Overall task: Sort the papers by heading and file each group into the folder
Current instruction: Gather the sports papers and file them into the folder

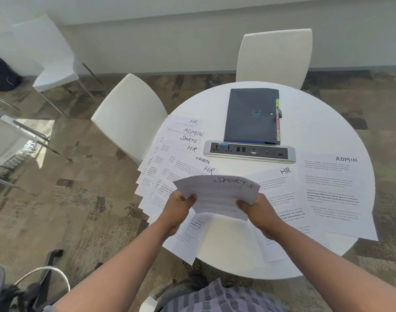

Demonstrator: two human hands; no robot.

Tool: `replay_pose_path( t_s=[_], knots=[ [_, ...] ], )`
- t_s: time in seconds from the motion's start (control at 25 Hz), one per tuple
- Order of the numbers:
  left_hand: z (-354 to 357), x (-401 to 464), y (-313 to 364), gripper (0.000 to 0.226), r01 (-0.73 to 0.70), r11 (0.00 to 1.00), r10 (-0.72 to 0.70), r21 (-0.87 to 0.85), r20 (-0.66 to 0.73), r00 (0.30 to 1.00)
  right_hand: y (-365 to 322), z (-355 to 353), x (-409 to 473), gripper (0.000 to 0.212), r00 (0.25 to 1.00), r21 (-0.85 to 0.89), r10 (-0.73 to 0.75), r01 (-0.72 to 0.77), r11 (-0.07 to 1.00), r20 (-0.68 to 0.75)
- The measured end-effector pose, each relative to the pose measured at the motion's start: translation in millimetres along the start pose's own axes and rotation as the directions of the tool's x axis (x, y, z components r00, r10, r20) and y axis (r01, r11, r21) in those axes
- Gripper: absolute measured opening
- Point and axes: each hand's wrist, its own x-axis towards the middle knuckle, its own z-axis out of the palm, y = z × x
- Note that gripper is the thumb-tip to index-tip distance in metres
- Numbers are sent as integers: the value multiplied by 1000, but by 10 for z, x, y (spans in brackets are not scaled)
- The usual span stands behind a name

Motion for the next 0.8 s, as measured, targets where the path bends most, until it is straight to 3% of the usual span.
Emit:
replay_pose_path(
  t_s=[0.16, 0.32, 0.44, 0.56, 0.68, 0.8],
  knots=[
    [-51, 77, 104, 27, -72, 997, 72, -39, 1, 997, -113, 13, 13, 30, 999, 42, -16, 15, 999, 28],
    [-173, 187, 174, 23, -30, 994, 30, -101, 1, 1000, -113, 60, 71, 24, 998, 67, 38, -41, 997, 54],
    [-362, 353, 137, 20, 29, 997, -29, -67, 5, 1000, -78, 148, 172, 21, 997, 100, 75, -74, 992, -9],
    [-686, 568, 29, 15, 60, 998, -59, 0, -167, 984, -88, 255, 344, 19, 984, 167, 118, -96, 981, -131],
    [-1203, 842, -135, 21, 129, 991, -111, 23, -376, 920, -147, 423, 509, 20, 959, 231, 181, -128, 964, -220],
    [-1778, 1134, -292, 35, 224, 974, -189, 25, -451, 872, -216, 657, 672, 20, 928, 273, 227, -146, 951, -295]
  ],
)
